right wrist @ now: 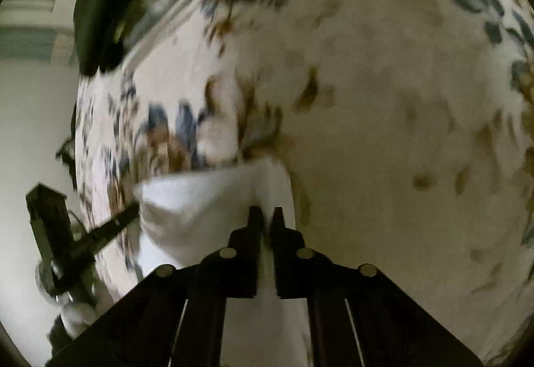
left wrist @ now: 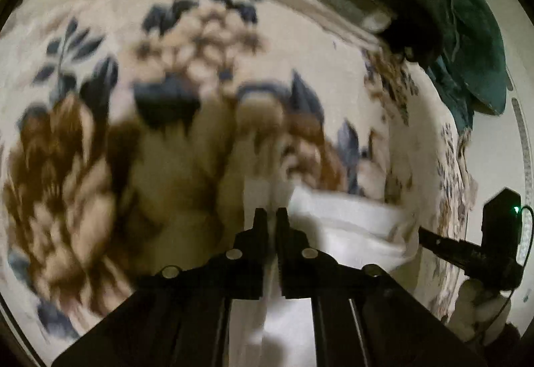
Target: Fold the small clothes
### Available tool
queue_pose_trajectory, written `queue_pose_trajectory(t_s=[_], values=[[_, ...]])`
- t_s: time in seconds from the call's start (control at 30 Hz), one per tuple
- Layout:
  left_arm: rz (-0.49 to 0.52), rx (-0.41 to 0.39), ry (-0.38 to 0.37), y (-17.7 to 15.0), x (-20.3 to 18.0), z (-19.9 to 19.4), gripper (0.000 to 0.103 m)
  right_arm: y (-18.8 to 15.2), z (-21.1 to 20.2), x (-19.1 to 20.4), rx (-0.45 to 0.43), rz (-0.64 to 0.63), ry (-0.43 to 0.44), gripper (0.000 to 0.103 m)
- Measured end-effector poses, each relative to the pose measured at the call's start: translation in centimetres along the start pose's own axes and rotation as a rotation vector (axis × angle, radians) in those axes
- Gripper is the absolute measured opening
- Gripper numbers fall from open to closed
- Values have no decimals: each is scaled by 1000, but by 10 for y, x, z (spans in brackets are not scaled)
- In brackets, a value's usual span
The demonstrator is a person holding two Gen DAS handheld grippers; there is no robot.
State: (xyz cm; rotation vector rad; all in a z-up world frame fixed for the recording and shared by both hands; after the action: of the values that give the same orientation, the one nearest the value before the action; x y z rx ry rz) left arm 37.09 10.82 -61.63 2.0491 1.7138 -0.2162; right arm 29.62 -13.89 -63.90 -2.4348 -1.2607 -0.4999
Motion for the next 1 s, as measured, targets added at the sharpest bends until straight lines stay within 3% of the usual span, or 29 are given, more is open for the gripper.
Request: queue_pose_trajectory(t_s=[0.2, 0.3, 0.33, 0.4, 0.47, 0.53, 0.57, 0.6, 0.63, 0.73, 0.8, 1.0], values=[[-71, -27, -40, 23, 20, -2, 3, 15, -5, -12, -43, 98, -7, 2], [-92, -3, -124, 21, 18, -9, 9, 16, -15, -15, -69, 128, -5, 2], [-105, 11, -141, 17, 19, -13, 16, 15, -18, -14, -72, 119, 6, 2], [-122, 19, -180, 8, 18, -21, 60, 14, -18, -8, -58, 80, -17, 7], [-121, 15, -183, -1, 16, -26, 61, 13, -20, -4, -59, 59, -15, 26], [-59, 30, -133, -9, 7, -24, 59, 13, -23, -4, -57, 67, 9, 35], [-31, 31, -99, -11, 5, -22, 49, 13, -22, -4, -51, 71, 9, 35], [-5, 30, -92, -13, -1, -18, 15, 13, -20, -5, -36, 72, 6, 35], [8, 44, -94, -15, -6, -13, 2, 12, -17, -6, -23, 72, -2, 35], [58, -2, -46, -12, -16, -17, 2, 11, -14, -2, -16, 52, -7, 34], [65, -51, -18, -5, -19, -27, 1, 11, -17, 0, -43, 35, -26, 4], [-3, -101, 9, 6, -6, -33, 1, 16, -32, -1, -100, 33, -15, 2]])
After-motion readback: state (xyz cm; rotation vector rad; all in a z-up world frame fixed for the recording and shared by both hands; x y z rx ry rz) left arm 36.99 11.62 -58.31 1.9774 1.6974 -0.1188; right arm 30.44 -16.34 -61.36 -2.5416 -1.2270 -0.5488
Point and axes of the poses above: each gripper's, at about its wrist camera, not at the fingertips, and z roughly the way its jaws point, x to its left, y to its top, the point moved 7 cm from there along z, roughly the way its jaws point, and after that the axes turned 14 degrees about z, right-handed, at the moved point
